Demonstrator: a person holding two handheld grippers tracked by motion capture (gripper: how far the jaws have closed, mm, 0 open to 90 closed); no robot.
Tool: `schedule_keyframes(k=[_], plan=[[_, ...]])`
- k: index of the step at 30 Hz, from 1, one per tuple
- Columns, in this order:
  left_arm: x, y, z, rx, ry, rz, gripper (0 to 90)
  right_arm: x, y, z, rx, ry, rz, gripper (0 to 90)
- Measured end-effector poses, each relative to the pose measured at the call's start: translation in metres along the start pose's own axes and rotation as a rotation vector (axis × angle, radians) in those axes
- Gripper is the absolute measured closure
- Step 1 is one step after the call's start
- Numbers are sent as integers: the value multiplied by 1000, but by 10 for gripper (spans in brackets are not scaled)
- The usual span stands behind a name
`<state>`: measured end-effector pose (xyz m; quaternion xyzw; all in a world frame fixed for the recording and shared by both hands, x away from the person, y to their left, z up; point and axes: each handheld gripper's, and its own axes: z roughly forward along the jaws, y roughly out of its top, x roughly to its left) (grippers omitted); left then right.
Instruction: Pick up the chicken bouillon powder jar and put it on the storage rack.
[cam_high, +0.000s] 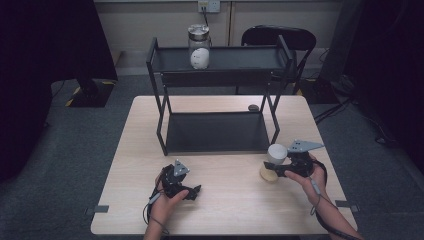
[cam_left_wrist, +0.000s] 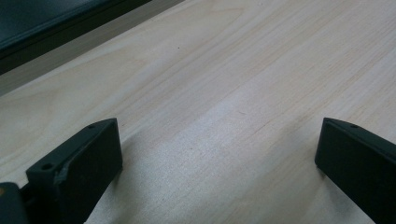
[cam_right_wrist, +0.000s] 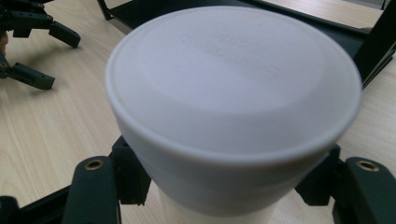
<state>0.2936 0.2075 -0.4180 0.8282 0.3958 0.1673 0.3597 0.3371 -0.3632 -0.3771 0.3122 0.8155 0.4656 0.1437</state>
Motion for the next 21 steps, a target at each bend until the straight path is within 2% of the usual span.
schedule_keyframes(k=[5, 10, 16, 21], plan=[[0, 0, 0, 0, 0, 0, 0, -1, 9, 0, -5, 10, -2, 347], [0, 0, 0, 0, 0, 0, 0, -1, 25, 3, 12, 26, -20, 348], [0, 0, 0, 0, 0, 0, 0, 0, 40, 10, 12, 48, -5, 349], [0, 0, 0, 0, 0, 0, 0, 2, 55, 15, 11, 56, -16, 349]])
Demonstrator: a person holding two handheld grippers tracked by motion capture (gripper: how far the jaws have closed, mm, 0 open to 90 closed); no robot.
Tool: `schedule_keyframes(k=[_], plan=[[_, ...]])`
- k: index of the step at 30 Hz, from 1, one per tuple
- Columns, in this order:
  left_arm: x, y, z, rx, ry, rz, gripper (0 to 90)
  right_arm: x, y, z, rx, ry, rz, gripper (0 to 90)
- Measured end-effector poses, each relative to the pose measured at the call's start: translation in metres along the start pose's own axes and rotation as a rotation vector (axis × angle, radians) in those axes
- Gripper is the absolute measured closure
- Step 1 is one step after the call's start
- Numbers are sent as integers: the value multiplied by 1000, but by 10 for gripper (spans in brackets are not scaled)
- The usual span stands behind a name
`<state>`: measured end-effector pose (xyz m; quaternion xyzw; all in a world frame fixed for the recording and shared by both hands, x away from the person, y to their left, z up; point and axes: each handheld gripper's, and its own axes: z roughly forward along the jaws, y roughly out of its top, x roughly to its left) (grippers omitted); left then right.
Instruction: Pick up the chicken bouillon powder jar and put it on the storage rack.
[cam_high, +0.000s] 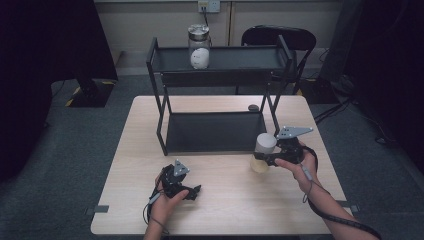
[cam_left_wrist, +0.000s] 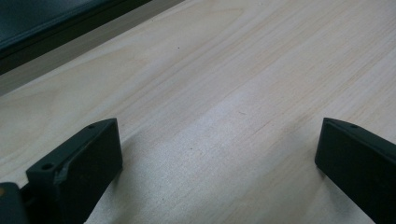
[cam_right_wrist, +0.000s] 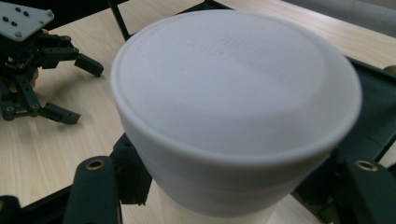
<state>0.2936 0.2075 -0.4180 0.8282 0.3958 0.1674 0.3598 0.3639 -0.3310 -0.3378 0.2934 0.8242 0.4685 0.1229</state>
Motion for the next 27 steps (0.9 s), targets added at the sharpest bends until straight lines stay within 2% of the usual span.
schedule_keyframes(k=[13, 22, 27], plan=[[0, 0, 0, 0, 0, 0, 0, 5, 39, 15, -1, 3, -23, 350], [0, 0, 0, 2, 0, 4, 0, 4, 62, 24, -1, 19, -28, 350], [0, 0, 0, 2, 0, 4, 0, 6, 77, 24, -4, 6, -43, 351]])
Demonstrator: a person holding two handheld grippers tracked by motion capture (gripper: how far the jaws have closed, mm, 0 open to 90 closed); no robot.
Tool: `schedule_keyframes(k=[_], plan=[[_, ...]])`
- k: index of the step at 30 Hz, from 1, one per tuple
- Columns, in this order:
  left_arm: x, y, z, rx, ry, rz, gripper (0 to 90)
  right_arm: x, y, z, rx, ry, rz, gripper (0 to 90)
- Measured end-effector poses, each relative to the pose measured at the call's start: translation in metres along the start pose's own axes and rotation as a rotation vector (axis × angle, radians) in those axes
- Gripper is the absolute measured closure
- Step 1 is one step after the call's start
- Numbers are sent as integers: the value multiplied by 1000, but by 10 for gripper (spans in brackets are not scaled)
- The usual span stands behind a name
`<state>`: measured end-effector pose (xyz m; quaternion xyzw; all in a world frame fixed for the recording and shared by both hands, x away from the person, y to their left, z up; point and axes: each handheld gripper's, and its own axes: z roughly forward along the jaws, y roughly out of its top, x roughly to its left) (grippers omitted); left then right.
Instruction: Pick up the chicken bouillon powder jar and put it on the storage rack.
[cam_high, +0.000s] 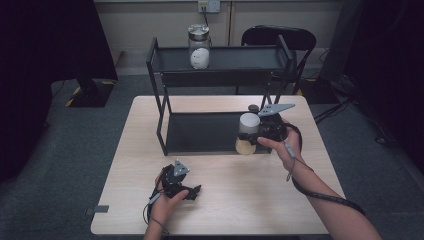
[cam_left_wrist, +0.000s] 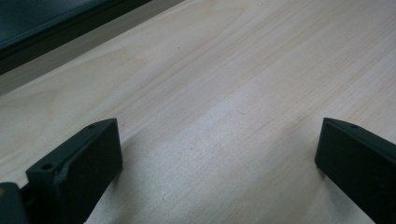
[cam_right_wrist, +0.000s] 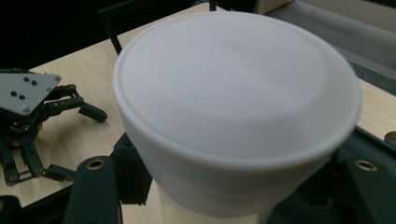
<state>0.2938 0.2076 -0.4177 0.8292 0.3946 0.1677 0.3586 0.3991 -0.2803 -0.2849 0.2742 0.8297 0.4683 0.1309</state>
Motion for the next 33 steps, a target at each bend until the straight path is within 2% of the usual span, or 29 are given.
schedule_keyframes(k=[6, 11, 18, 22, 33], plan=[[0, 0, 0, 0, 0, 0, 0, -1, 18, -4, -11, -10, 3, 351], [0, 0, 0, 0, 0, 0, 0, 2, 33, -8, -6, -25, -23, 351], [0, 0, 0, 0, 0, 0, 0, 0, 48, -12, -8, -15, -21, 351], [0, 0, 0, 0, 0, 0, 0, 1, 66, -16, 17, -16, -44, 351], [0, 0, 0, 0, 1, 1, 0, 6, 94, -24, 17, -23, -66, 351]])
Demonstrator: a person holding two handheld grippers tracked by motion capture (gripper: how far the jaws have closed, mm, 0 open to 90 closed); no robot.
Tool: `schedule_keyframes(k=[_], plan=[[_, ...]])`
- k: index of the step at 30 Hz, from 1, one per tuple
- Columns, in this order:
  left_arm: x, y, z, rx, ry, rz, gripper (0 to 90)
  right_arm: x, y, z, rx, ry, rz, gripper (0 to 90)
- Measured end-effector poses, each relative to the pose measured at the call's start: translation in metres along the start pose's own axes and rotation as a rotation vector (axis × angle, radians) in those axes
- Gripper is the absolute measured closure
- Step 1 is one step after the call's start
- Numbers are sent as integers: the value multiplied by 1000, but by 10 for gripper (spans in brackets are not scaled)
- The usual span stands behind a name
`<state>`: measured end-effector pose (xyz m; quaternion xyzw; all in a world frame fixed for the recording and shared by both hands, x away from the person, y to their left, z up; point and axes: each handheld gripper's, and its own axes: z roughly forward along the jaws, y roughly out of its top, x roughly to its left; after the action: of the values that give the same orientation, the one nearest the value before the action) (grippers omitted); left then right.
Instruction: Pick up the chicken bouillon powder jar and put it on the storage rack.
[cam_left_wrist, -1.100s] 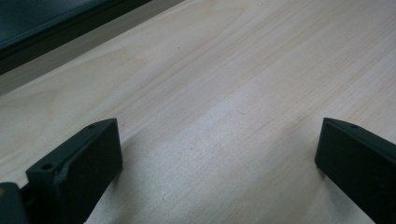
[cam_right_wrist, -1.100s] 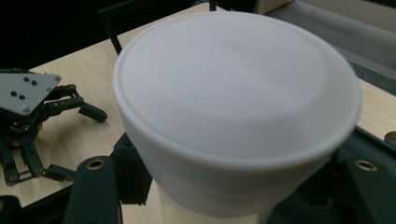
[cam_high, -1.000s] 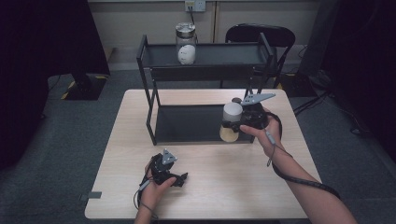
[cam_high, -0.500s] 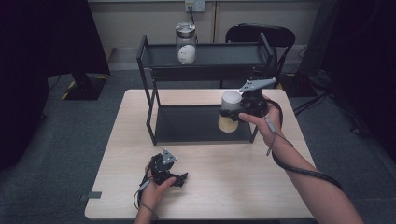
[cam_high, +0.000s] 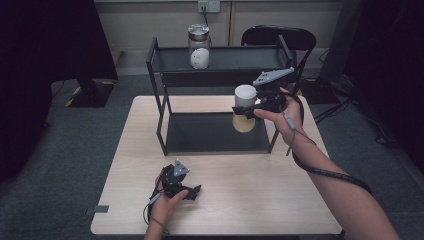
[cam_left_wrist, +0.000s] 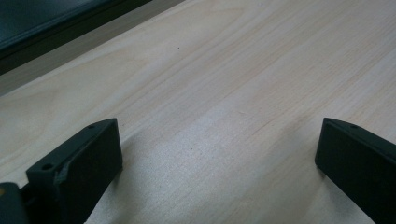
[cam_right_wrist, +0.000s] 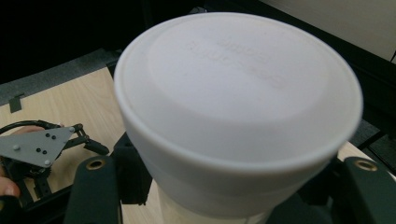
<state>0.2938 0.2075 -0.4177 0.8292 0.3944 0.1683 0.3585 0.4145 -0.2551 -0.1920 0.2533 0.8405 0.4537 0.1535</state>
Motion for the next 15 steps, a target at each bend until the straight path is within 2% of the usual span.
schedule_keyframes(k=[7, 15], plan=[[0, 0, 0, 0, -1, -1, 0, -1, 14, -1, -2, 1, 5, 352], [0, 0, 0, 2, -1, -1, 0, -1, 29, -5, -7, -19, 1, 352]])
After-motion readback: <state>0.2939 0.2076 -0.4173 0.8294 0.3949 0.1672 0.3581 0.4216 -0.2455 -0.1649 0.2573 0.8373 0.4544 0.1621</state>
